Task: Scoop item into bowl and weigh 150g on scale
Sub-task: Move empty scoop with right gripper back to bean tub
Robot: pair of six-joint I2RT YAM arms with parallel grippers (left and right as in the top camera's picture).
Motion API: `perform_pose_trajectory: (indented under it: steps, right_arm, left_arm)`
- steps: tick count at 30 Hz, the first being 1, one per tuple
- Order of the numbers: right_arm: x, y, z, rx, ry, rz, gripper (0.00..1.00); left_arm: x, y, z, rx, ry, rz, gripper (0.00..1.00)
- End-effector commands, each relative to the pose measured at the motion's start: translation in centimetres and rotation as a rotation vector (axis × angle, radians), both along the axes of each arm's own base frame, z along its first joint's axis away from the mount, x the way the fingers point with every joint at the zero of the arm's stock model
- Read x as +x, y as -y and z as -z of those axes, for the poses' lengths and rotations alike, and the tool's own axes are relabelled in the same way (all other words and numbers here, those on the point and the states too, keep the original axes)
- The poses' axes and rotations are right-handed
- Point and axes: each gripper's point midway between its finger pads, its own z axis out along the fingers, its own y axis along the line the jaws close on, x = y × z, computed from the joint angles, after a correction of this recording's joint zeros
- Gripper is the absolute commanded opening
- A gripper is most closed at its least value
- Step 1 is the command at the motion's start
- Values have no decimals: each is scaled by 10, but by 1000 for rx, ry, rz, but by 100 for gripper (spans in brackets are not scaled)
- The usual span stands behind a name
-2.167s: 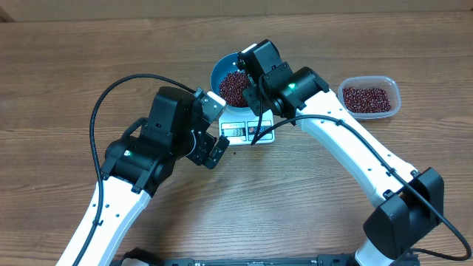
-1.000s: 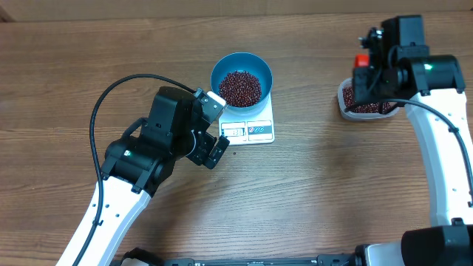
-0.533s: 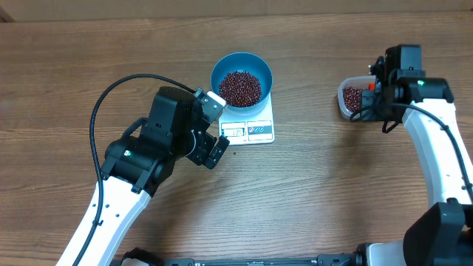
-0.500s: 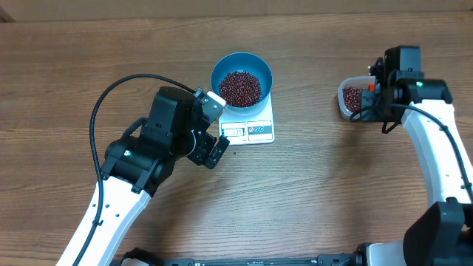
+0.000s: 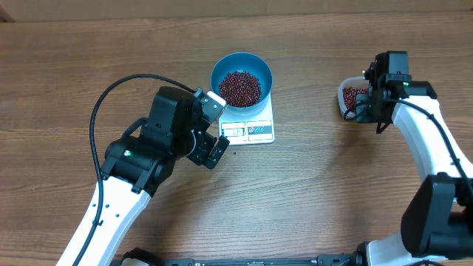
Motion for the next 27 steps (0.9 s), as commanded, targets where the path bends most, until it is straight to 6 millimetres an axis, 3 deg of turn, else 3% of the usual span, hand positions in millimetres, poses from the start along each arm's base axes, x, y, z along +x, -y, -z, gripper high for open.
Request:
perform_pose_trajectory:
  steps: [1, 6, 16, 27]
  right_arm:
    - [-2, -2, 12, -8, -30, -7, 4]
    - [-1, -9, 13, 27, -28, -21, 4]
    - [8, -42, 12, 195, 6, -127, 4]
    - [6, -53, 10, 324, 11, -136, 4]
  left_arm:
    - [2, 2, -13, -19, 33, 17, 100]
    - [2, 2, -13, -19, 33, 17, 100]
    - [2, 2, -13, -20, 33, 17, 100]
    - [2, 2, -13, -19, 33, 17, 100]
